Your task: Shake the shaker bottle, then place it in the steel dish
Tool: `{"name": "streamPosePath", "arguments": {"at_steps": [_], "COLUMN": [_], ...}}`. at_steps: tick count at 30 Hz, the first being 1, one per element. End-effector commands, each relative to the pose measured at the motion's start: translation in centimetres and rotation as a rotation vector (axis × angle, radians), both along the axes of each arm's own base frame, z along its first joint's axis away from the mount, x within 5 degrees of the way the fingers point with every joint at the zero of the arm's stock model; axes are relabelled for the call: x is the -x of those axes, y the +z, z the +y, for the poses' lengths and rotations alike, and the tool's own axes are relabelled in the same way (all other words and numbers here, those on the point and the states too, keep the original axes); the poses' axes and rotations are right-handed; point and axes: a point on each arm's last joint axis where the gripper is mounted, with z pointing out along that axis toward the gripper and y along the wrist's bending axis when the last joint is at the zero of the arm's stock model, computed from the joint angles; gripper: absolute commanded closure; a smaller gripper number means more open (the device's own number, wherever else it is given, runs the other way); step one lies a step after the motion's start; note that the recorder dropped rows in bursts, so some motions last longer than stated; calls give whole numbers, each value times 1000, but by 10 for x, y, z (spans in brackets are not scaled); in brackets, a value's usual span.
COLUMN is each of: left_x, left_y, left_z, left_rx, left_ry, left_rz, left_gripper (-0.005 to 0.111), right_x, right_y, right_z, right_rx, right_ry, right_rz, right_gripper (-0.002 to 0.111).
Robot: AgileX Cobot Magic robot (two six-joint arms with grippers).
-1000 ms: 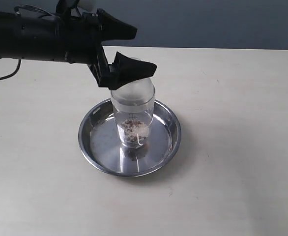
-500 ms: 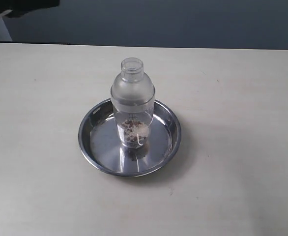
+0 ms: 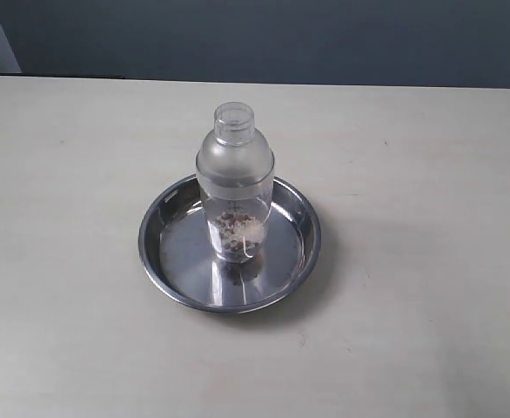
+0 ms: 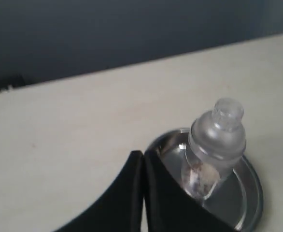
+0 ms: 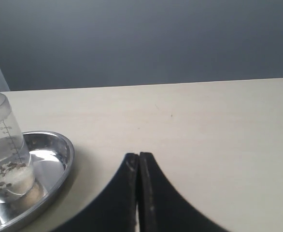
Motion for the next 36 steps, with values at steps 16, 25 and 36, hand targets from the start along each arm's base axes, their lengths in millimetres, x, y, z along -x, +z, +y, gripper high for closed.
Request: {"name": "streamPosePath", "arguments": {"at_steps": [16, 25, 36], "left_x": [67, 62, 69], "left_y": [-41, -55, -173], "left_z": [4, 8, 18], "left_rx": [-63, -106, -436], "left_ry": [116, 154, 135], "left_rz": [-388, -391, -169], "left_gripper": [106, 106, 106], "right_x": [0, 0, 0], "right_y": [1, 1, 1], "right_z": [0, 0, 0], "right_rx": [-7, -7, -7], "right_ry": [-4, -4, -4], "right_rz": [-16, -16, -14], "right_gripper": [109, 109, 109]}}
